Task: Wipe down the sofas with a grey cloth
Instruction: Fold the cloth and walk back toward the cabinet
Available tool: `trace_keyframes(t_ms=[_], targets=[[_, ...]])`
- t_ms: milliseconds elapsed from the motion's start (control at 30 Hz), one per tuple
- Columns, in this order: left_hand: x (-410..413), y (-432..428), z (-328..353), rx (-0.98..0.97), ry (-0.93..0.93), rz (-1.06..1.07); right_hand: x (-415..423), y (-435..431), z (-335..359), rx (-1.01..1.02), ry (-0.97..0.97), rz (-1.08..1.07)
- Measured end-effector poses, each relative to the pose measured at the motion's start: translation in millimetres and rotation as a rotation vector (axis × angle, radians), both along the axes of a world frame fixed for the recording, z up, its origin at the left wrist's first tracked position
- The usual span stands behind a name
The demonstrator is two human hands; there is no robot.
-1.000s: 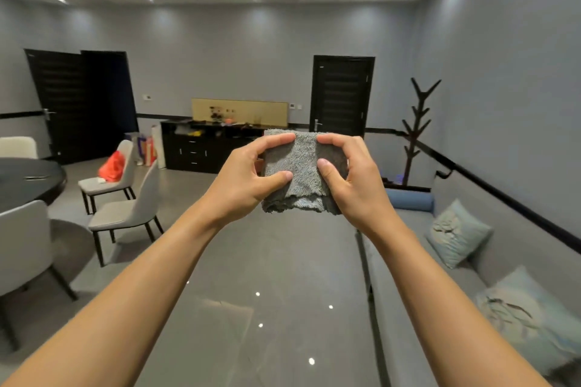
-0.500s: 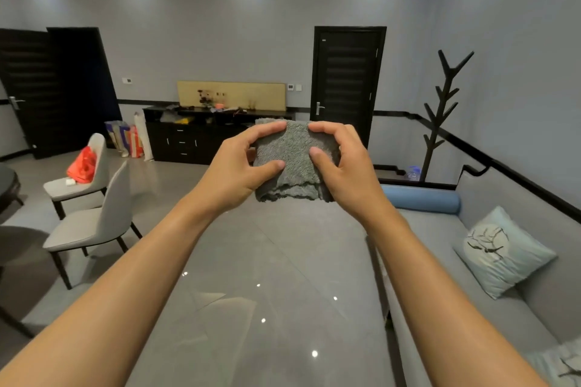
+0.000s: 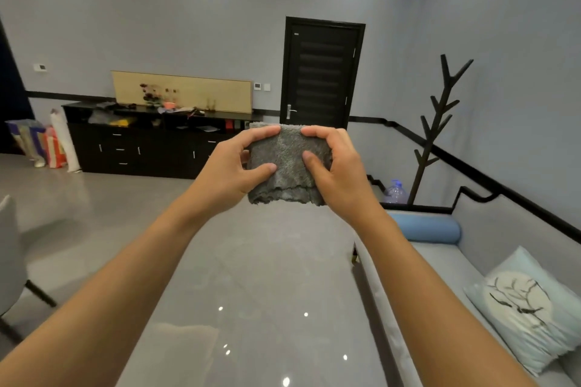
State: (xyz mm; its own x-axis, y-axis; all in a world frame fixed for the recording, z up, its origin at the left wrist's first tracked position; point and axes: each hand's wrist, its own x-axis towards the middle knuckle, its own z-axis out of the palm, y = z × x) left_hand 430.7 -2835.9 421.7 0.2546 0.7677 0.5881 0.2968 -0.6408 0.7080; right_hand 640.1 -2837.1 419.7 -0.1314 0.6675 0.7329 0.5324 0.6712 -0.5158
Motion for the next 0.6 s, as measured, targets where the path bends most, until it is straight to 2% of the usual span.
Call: trace_keyframes(t_ms=[367, 600], targets=[[-30, 371, -16, 0.036, -0.001, 0.001, -31, 373, -20, 0.077, 0.014, -0.006], [-48, 625, 3, -0.011, 0.025, 0.062, -47, 639, -4, 0.029, 0.047, 0.063]])
